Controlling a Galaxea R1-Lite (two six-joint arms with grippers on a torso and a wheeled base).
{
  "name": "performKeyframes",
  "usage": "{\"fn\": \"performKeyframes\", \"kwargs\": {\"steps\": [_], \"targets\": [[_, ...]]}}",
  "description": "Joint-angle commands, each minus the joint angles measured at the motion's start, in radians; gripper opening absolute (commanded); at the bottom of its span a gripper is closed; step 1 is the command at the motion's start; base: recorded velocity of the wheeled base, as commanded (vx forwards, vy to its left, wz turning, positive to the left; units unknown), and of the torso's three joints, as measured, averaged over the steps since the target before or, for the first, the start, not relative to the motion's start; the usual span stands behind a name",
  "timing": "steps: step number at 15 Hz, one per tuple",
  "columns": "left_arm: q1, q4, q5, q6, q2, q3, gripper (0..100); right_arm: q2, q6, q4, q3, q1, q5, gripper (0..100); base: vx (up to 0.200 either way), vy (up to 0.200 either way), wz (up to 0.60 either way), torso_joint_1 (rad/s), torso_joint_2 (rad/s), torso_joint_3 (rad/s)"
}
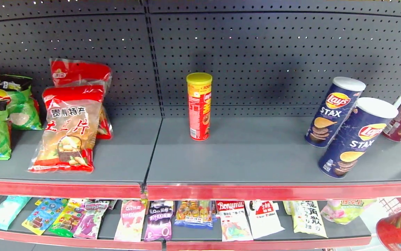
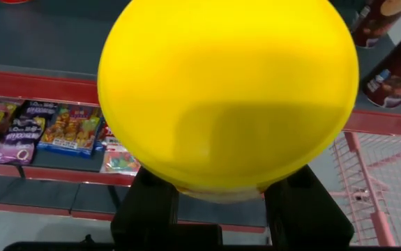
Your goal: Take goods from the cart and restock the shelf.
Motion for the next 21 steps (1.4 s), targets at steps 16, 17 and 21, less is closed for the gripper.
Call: {"fn": "performKeyframes", "kwargs": {"steps": [16,17,21], "targets": [[-0.001,-0.005,-0.007,0.001,0.002,0.008,100,-0.078,-0.005,0.004,0.044,0.081,0.005,0,0.038,0.0,0.0,0.0,0.0,0.0],[-0.001,-0.009,-0.017,0.001,0.011,0.016,100,-0.096,-0.005,0.004,0.05,0.125,0.014,0,0.0,0.0,0.0,0.0,0.0,0.0],[0.001,-0.174,-0.035,-0.009,0.241,0.002,100,-0.083,-0.002,0.003,0.045,0.216,0.02,0,0.0,0.0,0.0,0.0,0.0,0.0]]}}
